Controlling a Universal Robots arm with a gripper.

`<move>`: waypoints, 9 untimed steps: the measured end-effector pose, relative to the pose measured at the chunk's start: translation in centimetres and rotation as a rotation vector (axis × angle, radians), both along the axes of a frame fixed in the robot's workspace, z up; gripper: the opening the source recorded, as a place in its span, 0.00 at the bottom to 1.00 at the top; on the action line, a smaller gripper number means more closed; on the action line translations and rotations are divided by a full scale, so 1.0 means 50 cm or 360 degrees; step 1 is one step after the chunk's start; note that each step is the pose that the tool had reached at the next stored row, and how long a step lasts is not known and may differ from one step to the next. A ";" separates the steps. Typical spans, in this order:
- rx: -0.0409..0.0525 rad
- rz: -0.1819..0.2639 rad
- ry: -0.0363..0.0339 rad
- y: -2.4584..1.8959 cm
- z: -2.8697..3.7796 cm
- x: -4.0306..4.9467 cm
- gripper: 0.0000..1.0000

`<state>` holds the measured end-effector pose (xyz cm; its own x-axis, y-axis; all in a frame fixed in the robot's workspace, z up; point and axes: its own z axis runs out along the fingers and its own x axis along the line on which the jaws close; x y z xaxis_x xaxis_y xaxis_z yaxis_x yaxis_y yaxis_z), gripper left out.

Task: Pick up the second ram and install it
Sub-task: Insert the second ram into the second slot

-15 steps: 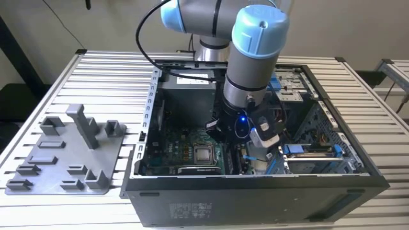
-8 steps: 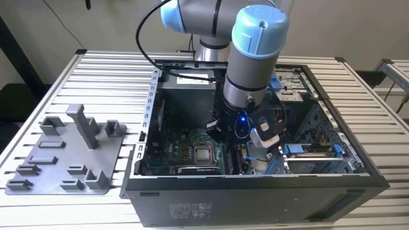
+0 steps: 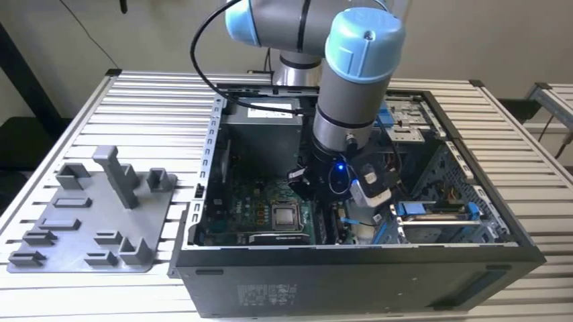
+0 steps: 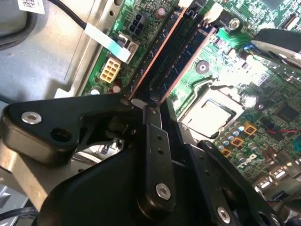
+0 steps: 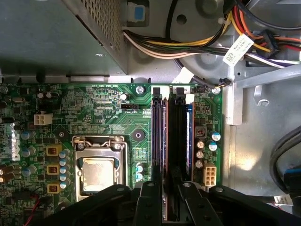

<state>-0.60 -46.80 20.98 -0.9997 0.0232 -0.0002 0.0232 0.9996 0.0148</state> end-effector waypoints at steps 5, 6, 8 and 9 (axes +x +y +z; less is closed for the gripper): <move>0.0002 -0.0002 0.0000 0.0000 0.036 0.000 0.22; 0.0002 -0.0002 0.0000 0.0000 0.045 0.000 0.22; 0.0003 -0.0002 0.0000 0.0000 0.059 0.000 0.22; 0.0005 -0.0002 0.0000 -0.0001 0.062 0.000 0.22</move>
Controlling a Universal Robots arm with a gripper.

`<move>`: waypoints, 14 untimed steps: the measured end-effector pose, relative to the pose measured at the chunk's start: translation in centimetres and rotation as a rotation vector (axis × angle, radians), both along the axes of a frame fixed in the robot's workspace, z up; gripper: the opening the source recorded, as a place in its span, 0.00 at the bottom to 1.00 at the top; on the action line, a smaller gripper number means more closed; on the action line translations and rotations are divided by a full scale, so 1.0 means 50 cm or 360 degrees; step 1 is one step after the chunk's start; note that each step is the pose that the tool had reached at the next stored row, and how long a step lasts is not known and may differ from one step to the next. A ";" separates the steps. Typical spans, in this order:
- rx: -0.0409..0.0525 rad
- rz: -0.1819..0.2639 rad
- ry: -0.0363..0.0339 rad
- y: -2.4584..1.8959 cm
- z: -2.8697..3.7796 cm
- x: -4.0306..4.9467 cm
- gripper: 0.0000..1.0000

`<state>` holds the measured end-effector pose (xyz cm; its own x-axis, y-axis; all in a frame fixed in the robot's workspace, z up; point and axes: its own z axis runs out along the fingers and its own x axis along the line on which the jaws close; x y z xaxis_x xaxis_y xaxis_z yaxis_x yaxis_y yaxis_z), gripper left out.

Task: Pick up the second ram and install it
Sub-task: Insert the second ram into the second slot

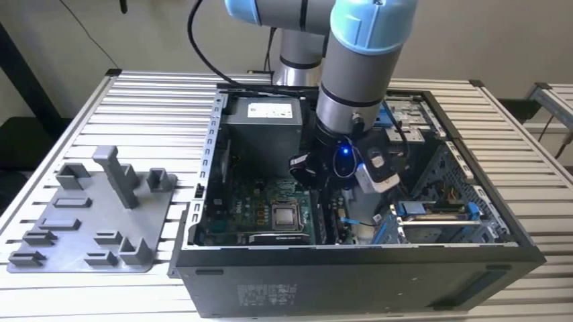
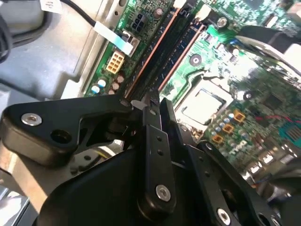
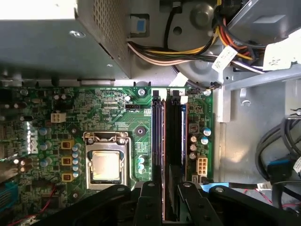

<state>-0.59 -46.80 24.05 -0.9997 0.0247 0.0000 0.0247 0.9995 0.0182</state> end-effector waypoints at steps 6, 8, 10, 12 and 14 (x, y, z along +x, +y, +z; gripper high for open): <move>0.0001 0.0000 0.0000 0.0001 0.001 0.000 0.13; 0.0000 0.0000 0.0000 0.0001 0.001 0.000 0.11; 0.0000 0.0000 0.0000 0.0000 0.001 0.000 0.11; 0.0000 0.0000 0.0000 0.0001 0.001 0.000 0.11; 0.0000 0.0000 0.0000 0.0000 0.001 0.000 0.11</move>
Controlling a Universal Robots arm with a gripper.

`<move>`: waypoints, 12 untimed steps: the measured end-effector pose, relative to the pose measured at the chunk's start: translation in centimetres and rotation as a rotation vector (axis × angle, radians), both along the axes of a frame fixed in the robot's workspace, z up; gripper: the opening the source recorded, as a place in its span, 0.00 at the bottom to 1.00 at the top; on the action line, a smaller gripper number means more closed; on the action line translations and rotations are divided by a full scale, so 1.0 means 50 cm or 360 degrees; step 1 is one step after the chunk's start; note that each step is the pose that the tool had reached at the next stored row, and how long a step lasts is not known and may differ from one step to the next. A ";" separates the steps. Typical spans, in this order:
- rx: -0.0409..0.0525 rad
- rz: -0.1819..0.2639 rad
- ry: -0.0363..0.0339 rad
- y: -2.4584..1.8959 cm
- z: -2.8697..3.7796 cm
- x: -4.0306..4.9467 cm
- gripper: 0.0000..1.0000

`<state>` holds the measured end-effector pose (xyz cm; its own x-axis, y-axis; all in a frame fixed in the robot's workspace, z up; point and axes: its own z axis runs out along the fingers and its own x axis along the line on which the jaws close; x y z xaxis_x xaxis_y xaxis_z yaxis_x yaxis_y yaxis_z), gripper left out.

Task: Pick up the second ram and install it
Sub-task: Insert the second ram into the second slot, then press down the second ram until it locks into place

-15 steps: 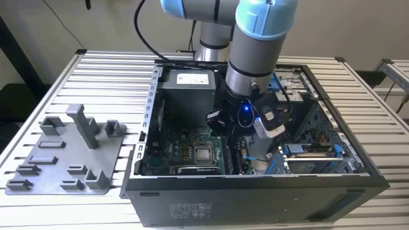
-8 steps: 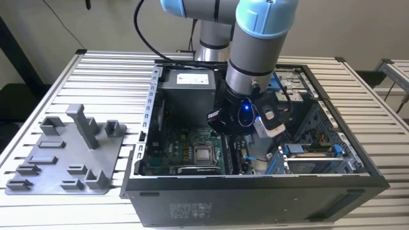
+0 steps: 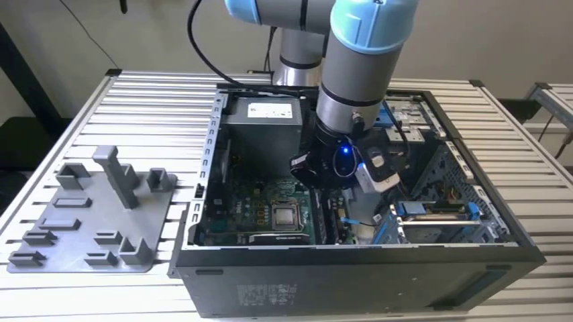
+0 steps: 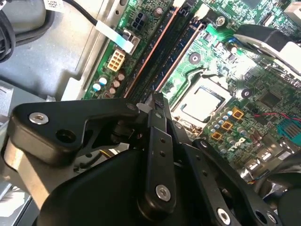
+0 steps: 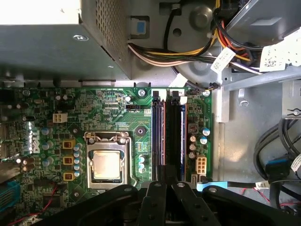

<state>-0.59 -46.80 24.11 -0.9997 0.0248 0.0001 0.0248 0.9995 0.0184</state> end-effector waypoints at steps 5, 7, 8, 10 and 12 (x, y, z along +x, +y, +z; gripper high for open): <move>0.0000 0.0000 0.0000 0.0000 0.001 0.000 0.11; 0.0000 0.0000 0.0000 0.0000 0.001 0.000 0.11; 0.0000 0.0000 0.0000 0.0000 0.001 0.000 0.11; 0.0000 0.0000 0.0000 0.0000 0.001 0.000 0.11; 0.0000 0.0000 0.0000 0.0000 0.001 0.000 0.11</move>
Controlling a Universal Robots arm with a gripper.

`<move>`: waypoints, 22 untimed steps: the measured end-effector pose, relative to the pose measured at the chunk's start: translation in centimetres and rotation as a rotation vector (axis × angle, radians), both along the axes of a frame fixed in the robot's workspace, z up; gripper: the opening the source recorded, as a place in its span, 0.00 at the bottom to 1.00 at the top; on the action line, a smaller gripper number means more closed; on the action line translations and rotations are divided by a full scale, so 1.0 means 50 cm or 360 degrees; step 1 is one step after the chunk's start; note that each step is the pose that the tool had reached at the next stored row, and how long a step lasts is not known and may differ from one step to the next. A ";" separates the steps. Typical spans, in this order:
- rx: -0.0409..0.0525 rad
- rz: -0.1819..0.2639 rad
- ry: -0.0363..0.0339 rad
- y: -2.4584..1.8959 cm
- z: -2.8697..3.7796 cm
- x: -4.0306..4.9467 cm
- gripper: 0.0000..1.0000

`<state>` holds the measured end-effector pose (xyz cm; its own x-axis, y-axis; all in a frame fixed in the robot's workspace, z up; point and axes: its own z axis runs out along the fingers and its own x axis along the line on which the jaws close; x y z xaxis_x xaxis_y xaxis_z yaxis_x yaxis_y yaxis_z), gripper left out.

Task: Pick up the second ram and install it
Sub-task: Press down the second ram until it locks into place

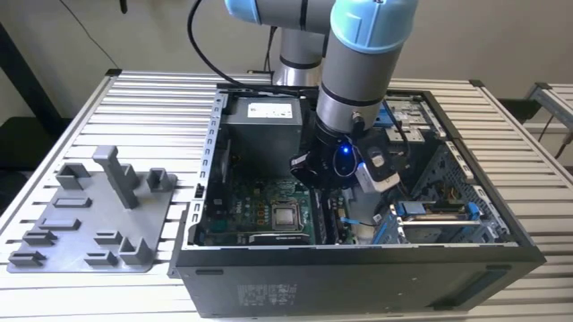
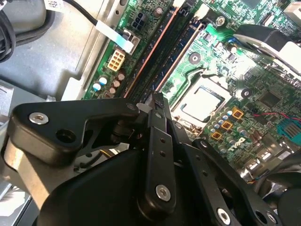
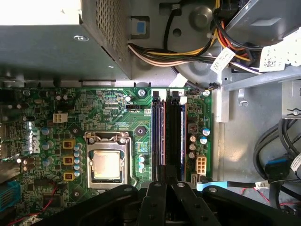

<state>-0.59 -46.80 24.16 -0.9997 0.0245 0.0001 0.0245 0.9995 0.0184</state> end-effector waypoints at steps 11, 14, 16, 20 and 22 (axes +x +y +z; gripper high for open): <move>0.0000 0.0102 0.0000 0.0000 0.000 0.000 0.11; 0.0000 0.0164 0.0000 0.0000 0.000 0.000 0.11; 0.0000 0.0210 0.0000 0.0000 0.000 -0.001 0.11; 0.0000 0.0318 0.0000 0.0000 0.000 0.000 0.11; 0.0000 0.0372 0.0000 0.0000 0.000 -0.001 0.11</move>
<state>-0.62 -46.80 24.16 -0.9782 -0.2078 0.0000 -0.2077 0.9780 0.0184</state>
